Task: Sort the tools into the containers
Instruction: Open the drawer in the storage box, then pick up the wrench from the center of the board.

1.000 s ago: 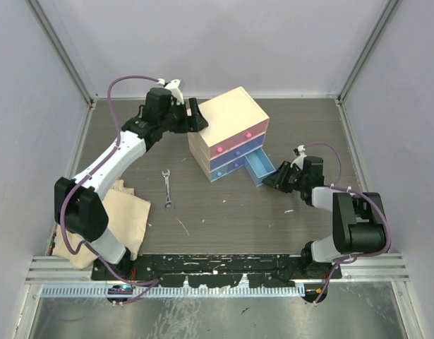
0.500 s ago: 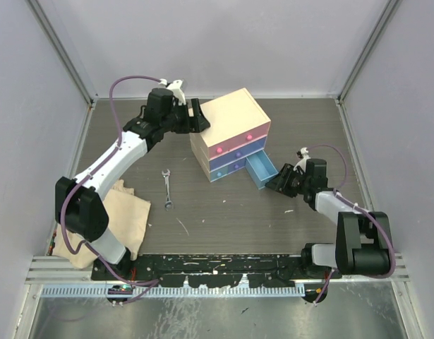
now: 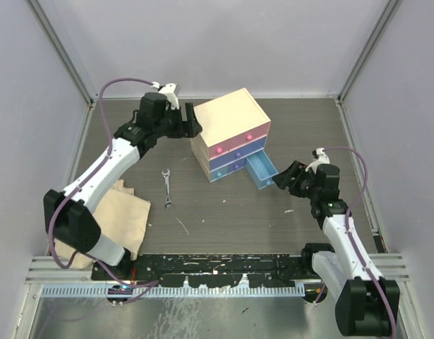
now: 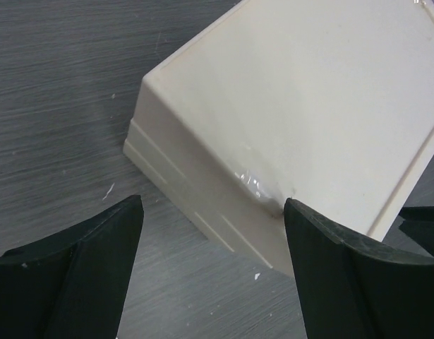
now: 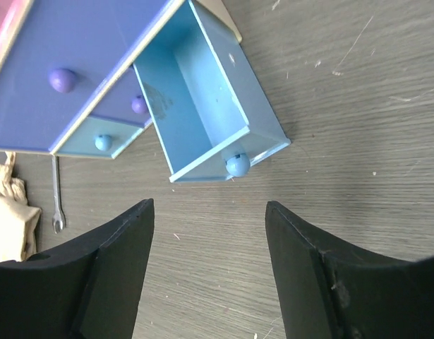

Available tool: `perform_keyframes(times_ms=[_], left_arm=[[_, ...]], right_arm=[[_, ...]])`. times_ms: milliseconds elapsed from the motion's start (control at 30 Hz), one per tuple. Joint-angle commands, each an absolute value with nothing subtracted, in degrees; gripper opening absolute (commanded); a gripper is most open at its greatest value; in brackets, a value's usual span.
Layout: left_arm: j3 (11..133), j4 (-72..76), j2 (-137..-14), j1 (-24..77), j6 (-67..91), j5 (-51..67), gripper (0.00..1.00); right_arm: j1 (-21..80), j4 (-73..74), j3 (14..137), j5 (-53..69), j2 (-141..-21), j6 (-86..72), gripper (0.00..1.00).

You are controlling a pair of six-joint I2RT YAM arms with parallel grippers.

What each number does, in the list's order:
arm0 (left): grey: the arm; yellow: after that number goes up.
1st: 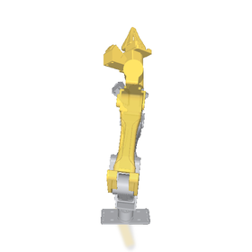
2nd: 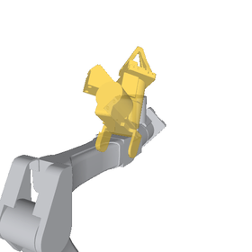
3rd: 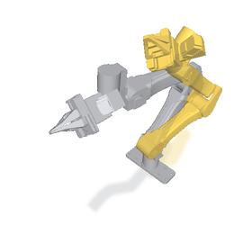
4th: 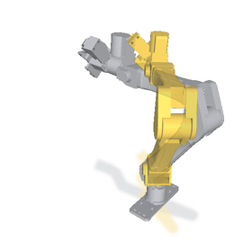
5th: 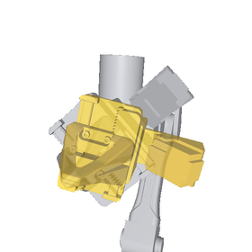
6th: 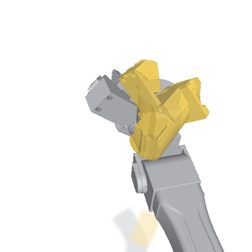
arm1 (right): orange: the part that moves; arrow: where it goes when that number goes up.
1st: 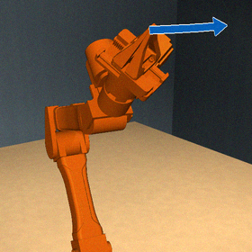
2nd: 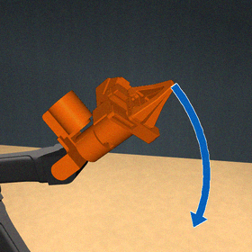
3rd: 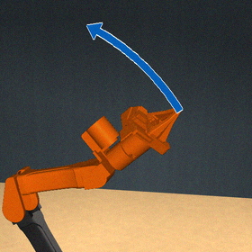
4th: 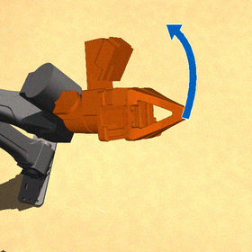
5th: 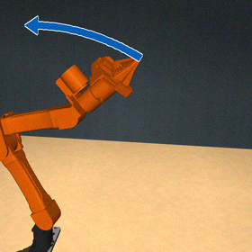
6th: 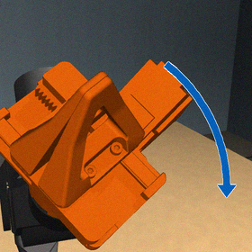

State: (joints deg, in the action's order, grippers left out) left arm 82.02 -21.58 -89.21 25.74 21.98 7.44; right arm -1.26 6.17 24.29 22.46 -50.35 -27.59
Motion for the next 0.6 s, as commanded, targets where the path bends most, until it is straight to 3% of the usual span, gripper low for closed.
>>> perform_keyframes(times_ms=[0, 267, 567], left_arm=[[78.78, -24.14, -79.52, 24.99, 20.39, 0.34, 0.82], [67.62, -30.40, -69.99, 24.33, 22.47, -8.25, 0.82], [59.39, -31.99, -75.21, 24.26, 25.86, -9.03, 0.82]], right_arm=[[-1.41, 9.16, 24.66, 16.08, -42.79, -29.84, 0.70], [-1.41, 12.61, 24.78, 9.83, -38.97, -34.50, 0.74], [-1.40, 15.81, 26.01, 12.07, -43.49, -33.53, 0.79]])
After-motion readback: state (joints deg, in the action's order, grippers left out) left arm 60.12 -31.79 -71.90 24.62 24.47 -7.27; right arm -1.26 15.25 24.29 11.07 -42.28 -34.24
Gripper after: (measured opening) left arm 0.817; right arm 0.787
